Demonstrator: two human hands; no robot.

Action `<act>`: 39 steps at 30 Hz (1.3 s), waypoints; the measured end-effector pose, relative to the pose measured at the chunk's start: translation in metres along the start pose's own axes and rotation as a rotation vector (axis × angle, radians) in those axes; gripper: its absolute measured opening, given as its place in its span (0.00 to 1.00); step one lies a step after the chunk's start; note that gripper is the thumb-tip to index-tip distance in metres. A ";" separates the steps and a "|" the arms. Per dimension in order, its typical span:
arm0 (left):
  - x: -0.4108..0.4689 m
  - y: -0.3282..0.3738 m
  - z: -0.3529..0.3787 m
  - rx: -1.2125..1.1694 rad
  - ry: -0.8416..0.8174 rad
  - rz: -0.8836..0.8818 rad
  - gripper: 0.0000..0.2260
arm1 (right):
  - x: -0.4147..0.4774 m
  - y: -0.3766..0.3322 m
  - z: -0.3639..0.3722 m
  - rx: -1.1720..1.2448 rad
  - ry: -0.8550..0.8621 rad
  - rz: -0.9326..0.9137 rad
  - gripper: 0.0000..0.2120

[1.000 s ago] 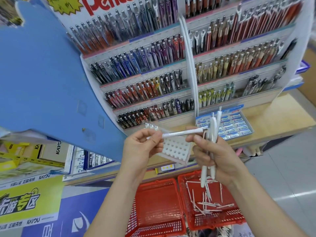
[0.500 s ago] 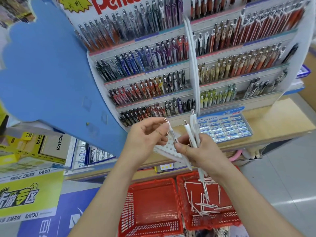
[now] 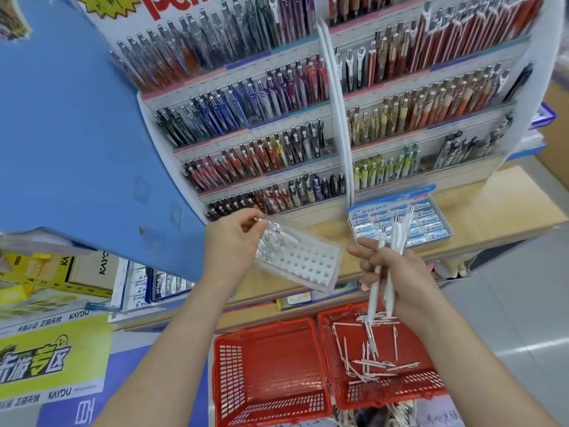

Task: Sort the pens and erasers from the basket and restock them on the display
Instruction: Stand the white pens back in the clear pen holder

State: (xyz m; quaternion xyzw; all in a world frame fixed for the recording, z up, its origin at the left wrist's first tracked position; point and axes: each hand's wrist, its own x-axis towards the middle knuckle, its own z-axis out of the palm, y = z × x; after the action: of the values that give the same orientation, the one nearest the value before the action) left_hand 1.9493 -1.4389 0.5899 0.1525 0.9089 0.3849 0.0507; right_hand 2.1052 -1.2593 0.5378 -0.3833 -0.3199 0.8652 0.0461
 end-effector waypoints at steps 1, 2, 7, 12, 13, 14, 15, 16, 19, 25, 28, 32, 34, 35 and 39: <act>0.001 -0.002 0.005 0.063 -0.001 0.033 0.04 | 0.000 0.002 -0.002 0.004 -0.005 -0.001 0.18; 0.001 -0.004 0.010 0.118 -0.004 0.065 0.03 | 0.000 0.004 -0.004 0.004 -0.017 -0.004 0.18; 0.009 -0.014 0.027 0.327 -0.055 0.221 0.05 | -0.005 0.006 -0.006 -0.019 -0.082 0.006 0.15; 0.018 -0.017 0.039 0.395 -0.084 0.297 0.05 | -0.002 0.008 -0.004 -0.078 -0.087 0.022 0.10; 0.020 -0.018 0.041 0.407 -0.081 0.305 0.06 | -0.001 0.008 -0.003 -0.081 -0.084 0.022 0.11; 0.022 -0.018 0.043 0.428 -0.074 0.313 0.07 | 0.000 0.008 -0.003 -0.080 -0.083 0.027 0.11; 0.024 -0.019 0.044 0.456 -0.068 0.319 0.07 | 0.000 0.008 -0.002 -0.079 -0.085 0.035 0.11; 0.026 -0.020 0.046 0.486 -0.069 0.321 0.08 | 0.000 0.007 -0.001 -0.081 -0.093 0.044 0.11; 0.032 -0.020 0.052 0.551 -0.112 0.314 0.09 | 0.000 0.007 0.002 -0.109 -0.129 0.067 0.12; 0.023 -0.017 0.053 0.554 -0.099 0.265 0.11 | -0.003 0.006 0.006 -0.225 -0.253 0.087 0.11; 0.004 0.003 0.047 0.264 -0.113 0.201 0.09 | -0.004 0.005 0.011 -0.305 -0.285 0.040 0.10; -0.023 0.033 0.048 -0.132 -0.537 0.010 0.12 | -0.004 0.007 0.023 -0.449 -0.323 0.002 0.05; -0.026 0.034 0.047 -0.172 -0.529 -0.014 0.11 | -0.005 0.008 0.027 -0.481 -0.353 0.001 0.06; -0.026 0.034 0.044 -0.234 -0.505 -0.054 0.11 | -0.005 0.009 0.028 -0.468 -0.371 0.008 0.06; -0.019 0.028 0.021 -0.528 -0.347 -0.181 0.08 | -0.007 0.006 0.020 -0.410 -0.418 0.058 0.16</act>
State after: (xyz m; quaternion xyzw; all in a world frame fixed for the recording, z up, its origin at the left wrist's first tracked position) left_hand 1.9787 -1.4123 0.5948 0.1161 0.7652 0.5696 0.2765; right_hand 2.0972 -1.2764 0.5491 -0.2072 -0.4796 0.8437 -0.1239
